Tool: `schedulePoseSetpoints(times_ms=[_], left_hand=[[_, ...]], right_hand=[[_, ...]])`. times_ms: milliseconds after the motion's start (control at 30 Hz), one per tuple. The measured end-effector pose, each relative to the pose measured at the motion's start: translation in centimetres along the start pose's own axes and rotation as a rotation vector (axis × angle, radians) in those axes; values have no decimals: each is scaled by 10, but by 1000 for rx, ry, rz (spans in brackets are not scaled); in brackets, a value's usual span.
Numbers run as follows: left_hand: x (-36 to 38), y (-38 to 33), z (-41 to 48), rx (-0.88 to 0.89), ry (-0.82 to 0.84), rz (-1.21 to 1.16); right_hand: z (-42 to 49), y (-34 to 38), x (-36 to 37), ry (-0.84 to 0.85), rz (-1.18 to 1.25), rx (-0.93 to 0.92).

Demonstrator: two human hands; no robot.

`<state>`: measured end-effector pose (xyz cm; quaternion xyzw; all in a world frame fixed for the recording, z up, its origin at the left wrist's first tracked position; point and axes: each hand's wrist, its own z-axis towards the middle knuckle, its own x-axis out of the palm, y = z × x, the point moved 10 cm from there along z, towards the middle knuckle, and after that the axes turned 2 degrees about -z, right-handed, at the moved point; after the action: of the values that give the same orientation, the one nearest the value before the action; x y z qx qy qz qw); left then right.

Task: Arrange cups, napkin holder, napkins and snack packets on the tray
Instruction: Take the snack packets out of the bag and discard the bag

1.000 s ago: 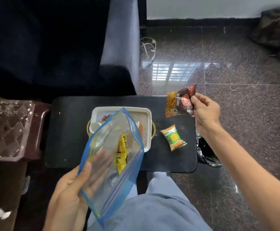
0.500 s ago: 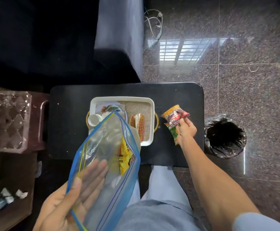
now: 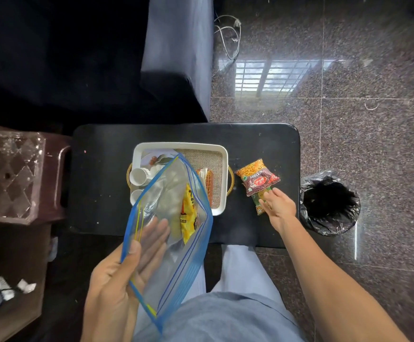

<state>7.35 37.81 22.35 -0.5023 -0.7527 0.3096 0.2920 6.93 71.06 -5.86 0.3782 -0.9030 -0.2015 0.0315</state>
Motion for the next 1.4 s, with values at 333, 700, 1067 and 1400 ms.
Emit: schedulePoseSetpoints(times_ms=[333, 700, 1067, 1400], left_hand=[[4, -5, -1, 15, -13, 56], [3, -15, -9, 127, 92, 244], [-13, -44, -17, 190, 163, 426], [-27, -51, -8, 211, 72, 424]], right_hand=[[-199, 85, 33, 409, -252, -521], [-364, 7, 172, 930, -1934, -1442], [-295, -45, 217, 364, -2581, -1600], [-311, -48, 235, 657, -2361, -1620]])
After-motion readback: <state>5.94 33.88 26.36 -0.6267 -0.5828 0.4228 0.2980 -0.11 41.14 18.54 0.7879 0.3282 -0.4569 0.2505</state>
